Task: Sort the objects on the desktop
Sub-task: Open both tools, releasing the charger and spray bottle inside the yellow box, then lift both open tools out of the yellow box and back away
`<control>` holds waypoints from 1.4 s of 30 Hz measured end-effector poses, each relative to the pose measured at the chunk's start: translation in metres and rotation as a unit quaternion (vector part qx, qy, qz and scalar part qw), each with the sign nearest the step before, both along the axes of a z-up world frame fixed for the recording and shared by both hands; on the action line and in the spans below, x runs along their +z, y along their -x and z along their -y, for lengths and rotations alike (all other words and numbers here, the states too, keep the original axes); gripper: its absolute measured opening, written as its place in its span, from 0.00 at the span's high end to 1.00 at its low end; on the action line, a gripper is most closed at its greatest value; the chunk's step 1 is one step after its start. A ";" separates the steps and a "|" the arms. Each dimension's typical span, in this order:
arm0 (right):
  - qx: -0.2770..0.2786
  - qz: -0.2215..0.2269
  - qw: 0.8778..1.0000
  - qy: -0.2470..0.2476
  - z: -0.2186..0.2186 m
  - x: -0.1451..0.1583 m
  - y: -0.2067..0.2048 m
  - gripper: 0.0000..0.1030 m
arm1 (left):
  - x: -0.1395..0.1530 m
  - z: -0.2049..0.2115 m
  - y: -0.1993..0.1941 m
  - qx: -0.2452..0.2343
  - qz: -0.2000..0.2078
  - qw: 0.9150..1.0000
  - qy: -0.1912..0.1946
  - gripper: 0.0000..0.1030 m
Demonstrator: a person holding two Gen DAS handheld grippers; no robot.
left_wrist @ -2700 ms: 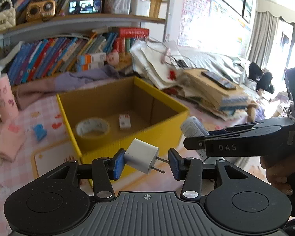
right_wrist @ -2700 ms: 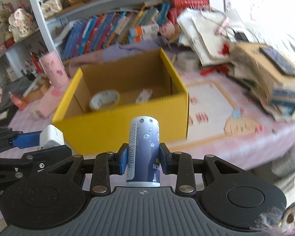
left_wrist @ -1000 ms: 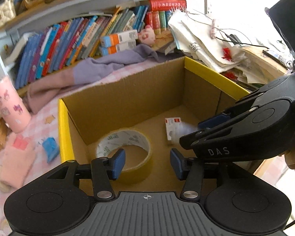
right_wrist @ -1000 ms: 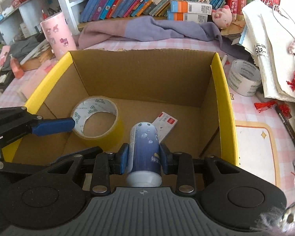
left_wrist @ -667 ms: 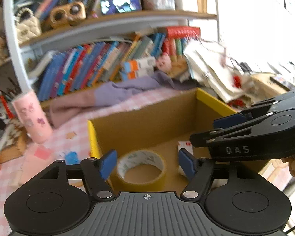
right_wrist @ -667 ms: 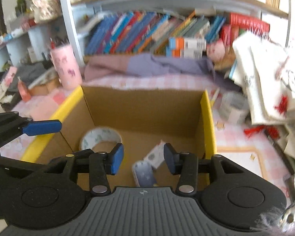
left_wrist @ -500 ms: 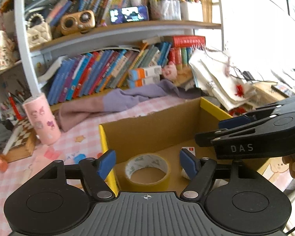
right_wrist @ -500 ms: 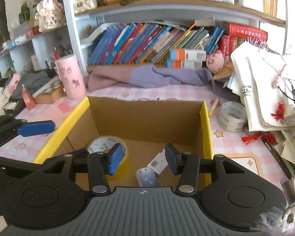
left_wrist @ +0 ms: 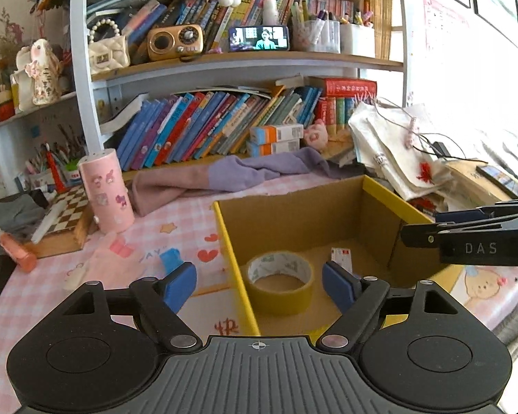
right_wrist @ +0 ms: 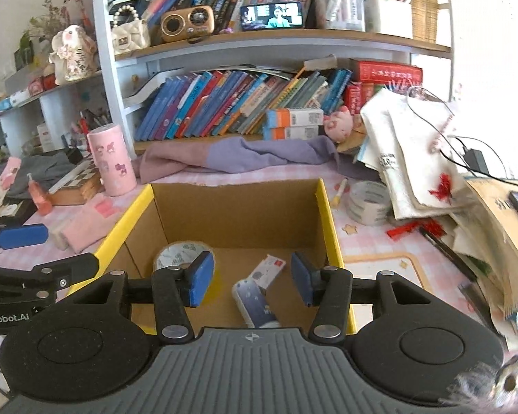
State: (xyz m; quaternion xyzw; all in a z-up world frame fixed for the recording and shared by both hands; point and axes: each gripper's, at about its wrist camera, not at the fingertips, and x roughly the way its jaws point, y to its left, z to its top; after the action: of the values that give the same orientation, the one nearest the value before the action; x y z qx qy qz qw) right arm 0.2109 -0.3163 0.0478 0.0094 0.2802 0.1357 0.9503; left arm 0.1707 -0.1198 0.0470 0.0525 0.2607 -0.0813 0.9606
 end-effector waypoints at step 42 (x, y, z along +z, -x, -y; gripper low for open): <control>-0.086 -0.075 0.993 0.019 -0.095 -0.037 0.154 0.49 | -0.032 -0.111 0.106 -0.046 -0.061 0.997 0.000 0.19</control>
State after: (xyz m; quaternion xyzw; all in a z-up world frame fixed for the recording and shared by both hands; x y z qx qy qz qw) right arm 0.0573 -0.2209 0.0110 0.0254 0.3517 0.0468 0.9346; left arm 0.0644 -0.0083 0.0146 0.0592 0.3163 -0.1285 0.9381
